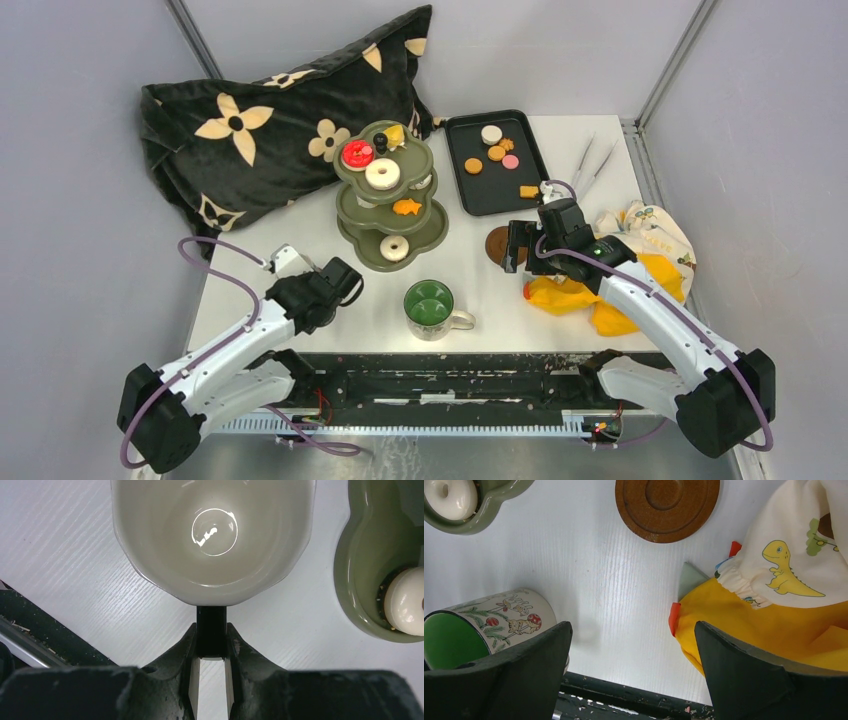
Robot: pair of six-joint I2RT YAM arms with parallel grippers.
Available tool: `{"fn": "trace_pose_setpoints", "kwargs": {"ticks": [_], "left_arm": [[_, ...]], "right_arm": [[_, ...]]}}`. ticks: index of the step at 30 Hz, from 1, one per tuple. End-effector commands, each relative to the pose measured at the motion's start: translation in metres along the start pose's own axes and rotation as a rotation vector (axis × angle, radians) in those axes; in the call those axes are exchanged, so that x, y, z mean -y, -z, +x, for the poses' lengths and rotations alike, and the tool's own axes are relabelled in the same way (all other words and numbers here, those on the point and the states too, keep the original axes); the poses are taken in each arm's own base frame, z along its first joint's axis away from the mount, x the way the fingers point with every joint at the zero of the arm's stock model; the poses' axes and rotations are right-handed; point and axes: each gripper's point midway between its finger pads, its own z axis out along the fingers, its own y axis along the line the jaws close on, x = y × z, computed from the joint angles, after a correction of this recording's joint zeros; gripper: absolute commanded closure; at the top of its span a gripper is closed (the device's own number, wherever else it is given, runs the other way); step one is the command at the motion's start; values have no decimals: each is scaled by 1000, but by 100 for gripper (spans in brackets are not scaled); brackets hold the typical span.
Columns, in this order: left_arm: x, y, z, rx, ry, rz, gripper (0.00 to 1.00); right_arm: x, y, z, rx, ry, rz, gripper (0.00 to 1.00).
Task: Serve the afternoon tea
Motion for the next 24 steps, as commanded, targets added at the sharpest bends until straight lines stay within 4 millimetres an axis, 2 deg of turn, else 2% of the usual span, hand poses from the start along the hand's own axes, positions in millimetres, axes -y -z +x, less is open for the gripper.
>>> {"fn": "trace_pose_setpoints", "kwargs": {"ticks": [1, 15, 21, 24], "left_arm": [[10, 6, -22, 77, 54, 16, 97], [8, 14, -37, 114, 80, 12, 97], [4, 8, -26, 91, 94, 1, 97], [4, 8, -24, 82, 92, 2, 90]], "right_arm": [[-3, 3, -7, 35, 8, -14, 1], [-3, 3, -7, 34, 7, -13, 1], [-3, 6, -6, 38, 5, -18, 1], [-2, 8, -5, 40, 7, -13, 1]]}}
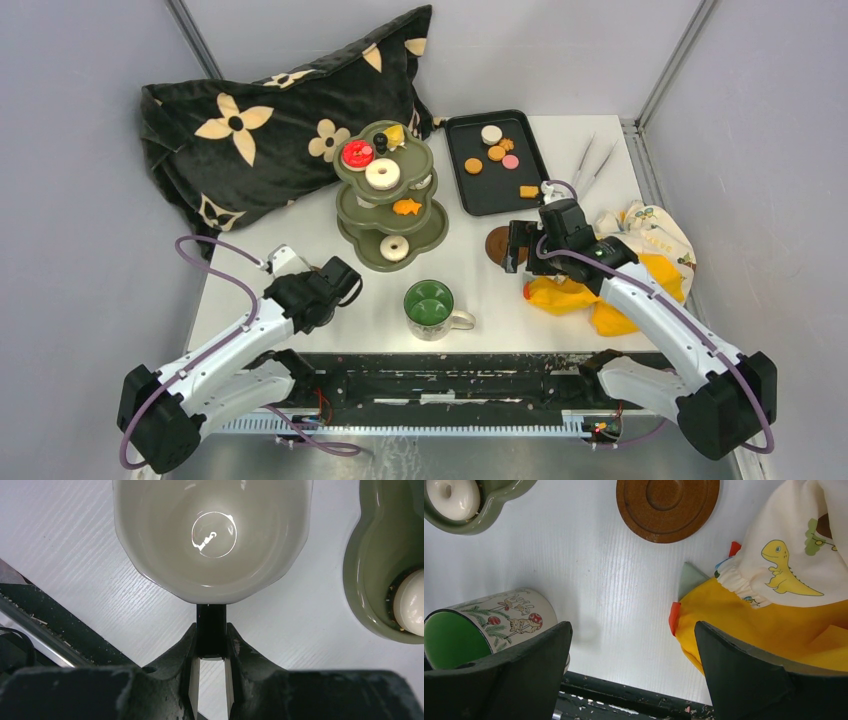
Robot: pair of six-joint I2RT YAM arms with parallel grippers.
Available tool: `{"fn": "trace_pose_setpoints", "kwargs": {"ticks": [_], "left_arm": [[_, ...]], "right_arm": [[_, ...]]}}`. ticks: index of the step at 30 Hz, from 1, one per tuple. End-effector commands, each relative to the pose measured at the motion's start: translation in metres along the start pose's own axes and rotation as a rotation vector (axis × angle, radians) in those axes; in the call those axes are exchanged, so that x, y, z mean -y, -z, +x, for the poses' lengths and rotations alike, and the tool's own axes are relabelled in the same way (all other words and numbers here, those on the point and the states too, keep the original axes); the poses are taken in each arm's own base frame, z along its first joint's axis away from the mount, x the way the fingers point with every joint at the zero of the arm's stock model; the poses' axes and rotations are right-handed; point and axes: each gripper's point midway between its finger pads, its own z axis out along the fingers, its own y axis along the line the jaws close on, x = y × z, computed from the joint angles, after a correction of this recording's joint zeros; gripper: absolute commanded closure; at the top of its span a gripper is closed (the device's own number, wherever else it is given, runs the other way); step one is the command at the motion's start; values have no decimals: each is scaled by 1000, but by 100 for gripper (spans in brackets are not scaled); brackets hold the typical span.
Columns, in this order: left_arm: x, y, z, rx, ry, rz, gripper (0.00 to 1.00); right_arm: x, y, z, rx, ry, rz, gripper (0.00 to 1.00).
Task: Serve the afternoon tea
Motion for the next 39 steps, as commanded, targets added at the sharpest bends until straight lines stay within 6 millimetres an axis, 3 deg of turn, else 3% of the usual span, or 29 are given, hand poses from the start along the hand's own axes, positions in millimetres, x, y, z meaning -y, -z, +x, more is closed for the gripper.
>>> {"fn": "trace_pose_setpoints", "kwargs": {"ticks": [1, 13, 19, 24, 27, 29, 33, 37, 39], "left_arm": [[12, 3, -22, 86, 108, 33, 87], [16, 3, -20, 79, 100, 44, 51], [22, 12, -32, 94, 100, 70, 46], [38, 31, -49, 93, 88, 139, 37], [52, 48, -60, 73, 61, 201, 32], [58, 58, -66, 63, 50, 234, 30], [66, 76, -77, 56, 23, 303, 25], [67, 88, -90, 87, 17, 350, 24], [65, 90, -95, 103, 18, 357, 24]], "right_arm": [[-1, 7, -4, 35, 9, -11, 1], [-1, 10, -2, 30, 7, -15, 1], [0, 6, 3, 8, 9, -10, 1], [5, -6, 5, -13, 9, 26, 1], [10, -20, 3, -22, 14, 66, 10], [12, -29, -1, -28, 18, 94, 27], [6, -50, -11, -45, 31, 104, 49], [5, -75, -16, -71, 49, 124, 77], [3, -83, -20, -74, 49, 126, 86]]}}
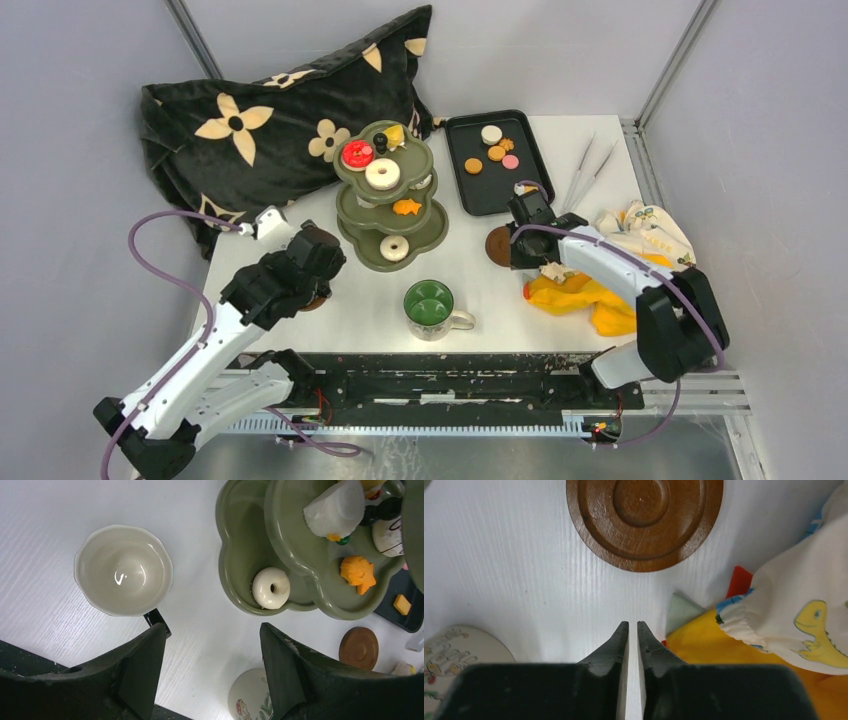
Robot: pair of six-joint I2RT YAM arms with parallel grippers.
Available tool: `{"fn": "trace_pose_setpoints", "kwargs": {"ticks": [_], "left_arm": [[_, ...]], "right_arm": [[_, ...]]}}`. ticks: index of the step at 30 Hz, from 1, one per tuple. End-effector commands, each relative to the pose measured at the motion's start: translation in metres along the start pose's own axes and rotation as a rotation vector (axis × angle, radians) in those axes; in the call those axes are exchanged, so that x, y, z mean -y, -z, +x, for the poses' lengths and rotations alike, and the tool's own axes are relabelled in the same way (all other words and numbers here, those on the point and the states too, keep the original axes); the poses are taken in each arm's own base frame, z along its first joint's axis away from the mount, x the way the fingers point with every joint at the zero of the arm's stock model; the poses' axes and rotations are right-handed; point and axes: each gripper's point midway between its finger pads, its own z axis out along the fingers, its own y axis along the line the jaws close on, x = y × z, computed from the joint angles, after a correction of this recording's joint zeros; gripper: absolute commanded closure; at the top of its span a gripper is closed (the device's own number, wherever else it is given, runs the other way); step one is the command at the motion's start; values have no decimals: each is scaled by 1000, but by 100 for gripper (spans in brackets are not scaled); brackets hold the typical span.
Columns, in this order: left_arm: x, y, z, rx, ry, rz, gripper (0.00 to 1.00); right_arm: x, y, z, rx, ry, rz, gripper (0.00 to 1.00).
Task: Serve the afternoon tea
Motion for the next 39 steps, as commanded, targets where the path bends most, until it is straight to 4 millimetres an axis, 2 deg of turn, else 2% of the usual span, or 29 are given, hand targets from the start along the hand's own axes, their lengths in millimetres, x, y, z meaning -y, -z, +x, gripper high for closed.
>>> {"fn": "trace_pose_setpoints", "kwargs": {"ticks": [1, 5, 9, 14, 20, 25, 30, 32, 37, 39], "left_arm": [[6, 13, -20, 50, -44, 57, 24], [12, 18, -26, 56, -58, 96, 24], [30, 26, -34, 74, -61, 199, 24], [43, 35, -45, 113, -51, 284, 20], [46, 39, -48, 125, -66, 315, 19], [49, 40, -47, 123, -74, 342, 17], [53, 41, -48, 131, -67, 356, 16], [55, 40, -48, 133, -67, 363, 16], [55, 37, -45, 131, -74, 360, 16], [54, 38, -45, 130, -74, 364, 16]], "right_arm": [[-16, -5, -43, 103, 1, -19, 89], [-22, -14, -54, 103, -10, -25, 89], [-20, -26, -63, 94, -13, -3, 88], [-11, -49, -67, 69, -60, 16, 88], [-7, -70, -67, 39, -75, 42, 89], [-12, -85, -38, -70, -62, 8, 89], [-29, -77, 7, -152, -33, -73, 89], [-43, -70, 24, -177, -20, -120, 89], [-93, -51, 65, -238, 41, -238, 90], [-107, -39, 70, -212, 61, -251, 90]]}}
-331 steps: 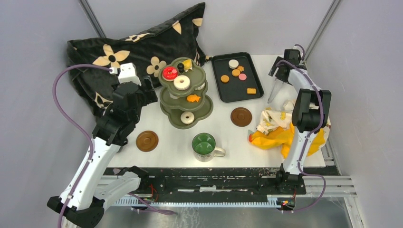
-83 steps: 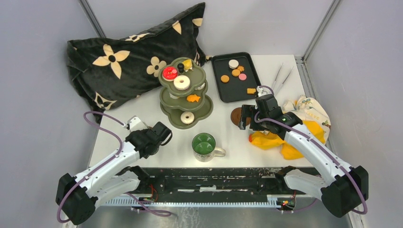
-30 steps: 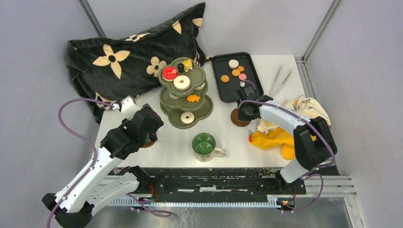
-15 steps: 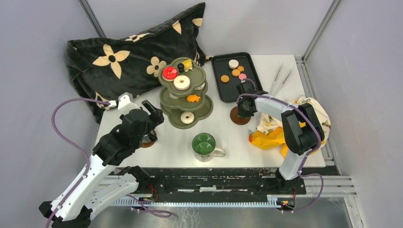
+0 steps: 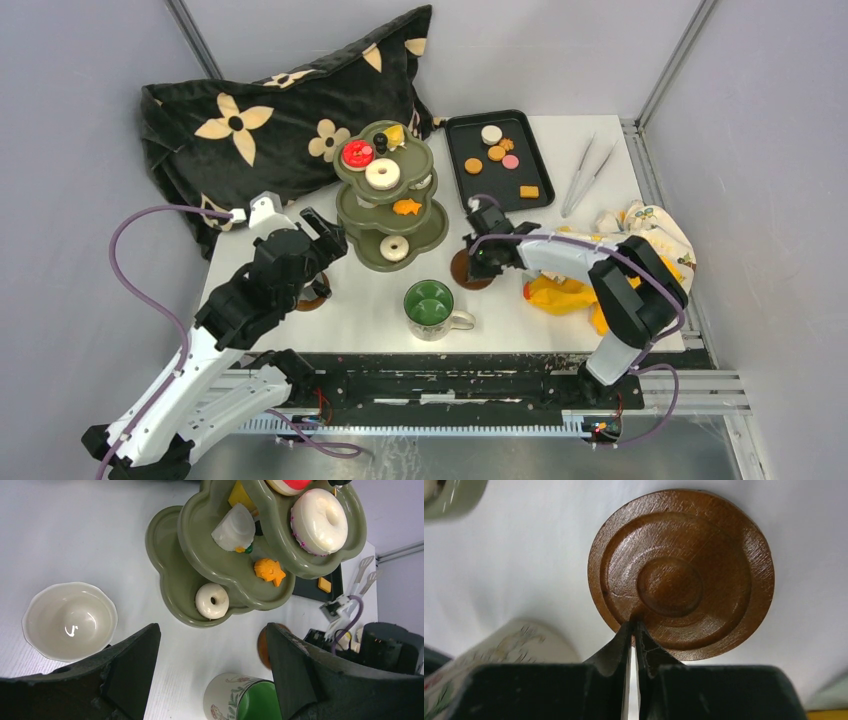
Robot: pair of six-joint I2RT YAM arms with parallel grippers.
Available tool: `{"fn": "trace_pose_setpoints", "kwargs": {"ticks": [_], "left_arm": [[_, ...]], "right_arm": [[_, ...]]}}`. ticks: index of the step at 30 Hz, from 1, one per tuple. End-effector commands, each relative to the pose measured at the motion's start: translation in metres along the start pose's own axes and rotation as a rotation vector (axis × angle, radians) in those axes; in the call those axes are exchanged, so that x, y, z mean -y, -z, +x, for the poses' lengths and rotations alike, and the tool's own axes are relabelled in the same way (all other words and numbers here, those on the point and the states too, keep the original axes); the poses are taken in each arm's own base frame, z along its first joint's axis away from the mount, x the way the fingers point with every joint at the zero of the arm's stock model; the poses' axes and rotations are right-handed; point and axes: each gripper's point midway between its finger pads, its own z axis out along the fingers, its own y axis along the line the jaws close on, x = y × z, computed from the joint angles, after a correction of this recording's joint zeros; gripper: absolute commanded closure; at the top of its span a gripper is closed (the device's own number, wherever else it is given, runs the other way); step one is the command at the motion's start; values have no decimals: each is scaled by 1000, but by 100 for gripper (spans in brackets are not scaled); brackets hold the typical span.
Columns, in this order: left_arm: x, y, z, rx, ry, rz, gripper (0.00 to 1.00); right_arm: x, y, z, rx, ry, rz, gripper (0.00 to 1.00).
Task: Serve the afternoon tea
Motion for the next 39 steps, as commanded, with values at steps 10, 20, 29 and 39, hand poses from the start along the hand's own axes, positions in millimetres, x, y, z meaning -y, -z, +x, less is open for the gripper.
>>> {"fn": "trace_pose_setpoints", "kwargs": {"ticks": [10, 20, 29, 39], "left_arm": [[3, 6, -10, 40, -10, 43, 16], [2, 7, -10, 40, -26, 42, 16], [0, 8, -12, 45, -23, 39, 16], [-7, 13, -16, 64, -20, 23, 16]], "right_arm": [[-34, 49, -1, 64, 88, 33, 88], [-15, 4, 36, -55, 34, 80, 88], [-76, -30, 47, -146, 133, -35, 89], [-125, -41, 64, -175, 179, -127, 89]]}}
